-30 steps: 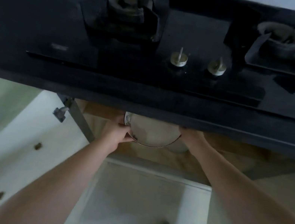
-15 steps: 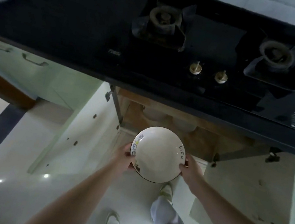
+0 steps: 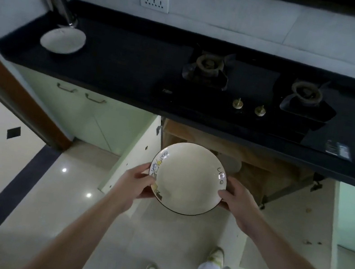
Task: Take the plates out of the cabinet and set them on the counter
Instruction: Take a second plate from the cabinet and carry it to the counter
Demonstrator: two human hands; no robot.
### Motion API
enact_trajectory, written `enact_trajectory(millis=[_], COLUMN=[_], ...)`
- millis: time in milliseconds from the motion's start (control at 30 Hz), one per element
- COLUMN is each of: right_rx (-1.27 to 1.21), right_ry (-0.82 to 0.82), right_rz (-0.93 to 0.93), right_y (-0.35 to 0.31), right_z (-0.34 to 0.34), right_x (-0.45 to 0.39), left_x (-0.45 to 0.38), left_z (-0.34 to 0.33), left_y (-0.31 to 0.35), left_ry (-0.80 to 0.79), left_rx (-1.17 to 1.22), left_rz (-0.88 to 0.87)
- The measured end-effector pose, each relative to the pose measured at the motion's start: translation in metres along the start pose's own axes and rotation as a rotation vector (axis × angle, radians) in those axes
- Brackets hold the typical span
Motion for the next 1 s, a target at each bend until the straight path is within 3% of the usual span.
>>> enact_trajectory(millis=[300, 567, 767, 1000], right_rx=[0.002, 0.075, 0.044, 0.067], right_ry=[-0.108, -0.246, -0.399, -0.648], right_rz=[0.165, 0.16, 0.166, 0.26], right_y=[-0.071, -0.066, -0.064, -0.096], right_z=[0.033, 0.065, 0.021, -0.075], right_x=[0.037, 0.036, 0.03, 0.046], left_x=[0.076, 0.105, 0.139, 0.182], left_z=[-0.027, -0.064, -0.04, 0.038], left_y=[0.06, 0.031, 0.008, -0.015], left_ry=[0.052, 0.165, 0.338, 0.498], left_rx=[0.023, 0.1, 0.182, 0.319], left_rz=[-0.198, -0.136, -0.088, -0.126])
Point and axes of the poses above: each hand's wrist, its own x-axis away from the middle knuckle, its own z-axis out of the back of the hand, y = z × x, the point moved 7 cm from there along -x, towards the middle knuckle, and after that the axes turned 2 degrees about z, right-handed, at the moved point
